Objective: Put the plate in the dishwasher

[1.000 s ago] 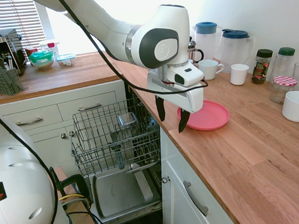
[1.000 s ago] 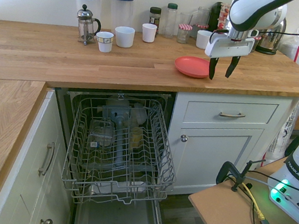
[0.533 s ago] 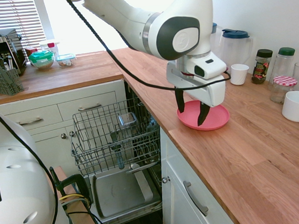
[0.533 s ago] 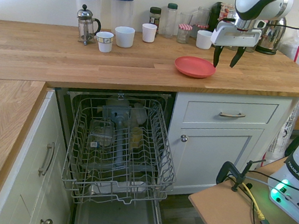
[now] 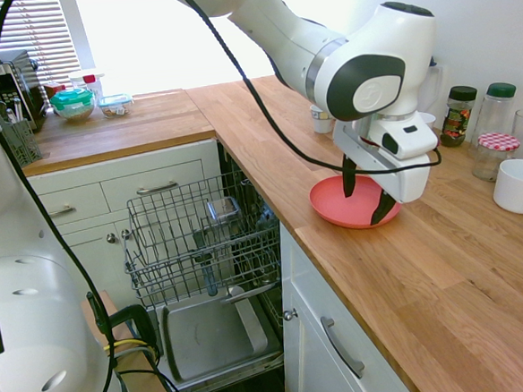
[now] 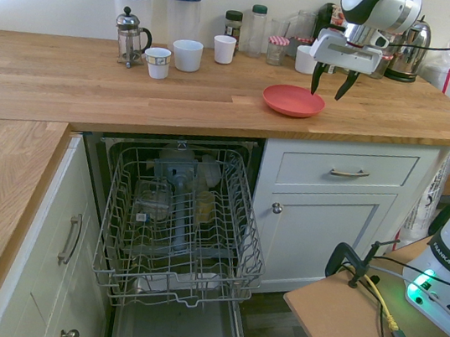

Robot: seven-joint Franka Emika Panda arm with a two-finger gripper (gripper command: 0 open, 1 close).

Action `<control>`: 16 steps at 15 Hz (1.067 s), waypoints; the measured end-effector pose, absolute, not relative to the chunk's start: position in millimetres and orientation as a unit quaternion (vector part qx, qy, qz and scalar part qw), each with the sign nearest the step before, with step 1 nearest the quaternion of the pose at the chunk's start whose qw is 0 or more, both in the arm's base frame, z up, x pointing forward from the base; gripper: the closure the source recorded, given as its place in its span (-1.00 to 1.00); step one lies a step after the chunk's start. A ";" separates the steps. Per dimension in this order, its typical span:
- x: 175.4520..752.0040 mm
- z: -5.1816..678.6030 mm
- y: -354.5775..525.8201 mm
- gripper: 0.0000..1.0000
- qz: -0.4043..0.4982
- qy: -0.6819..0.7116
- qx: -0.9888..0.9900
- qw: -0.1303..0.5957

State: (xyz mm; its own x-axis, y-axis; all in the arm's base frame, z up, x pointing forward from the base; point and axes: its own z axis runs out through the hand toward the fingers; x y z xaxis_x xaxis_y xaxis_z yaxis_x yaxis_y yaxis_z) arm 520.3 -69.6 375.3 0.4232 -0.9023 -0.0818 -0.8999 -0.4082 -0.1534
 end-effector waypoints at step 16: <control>545.0 334.4 -90.3 1.00 0.021 0.549 -0.819 0.165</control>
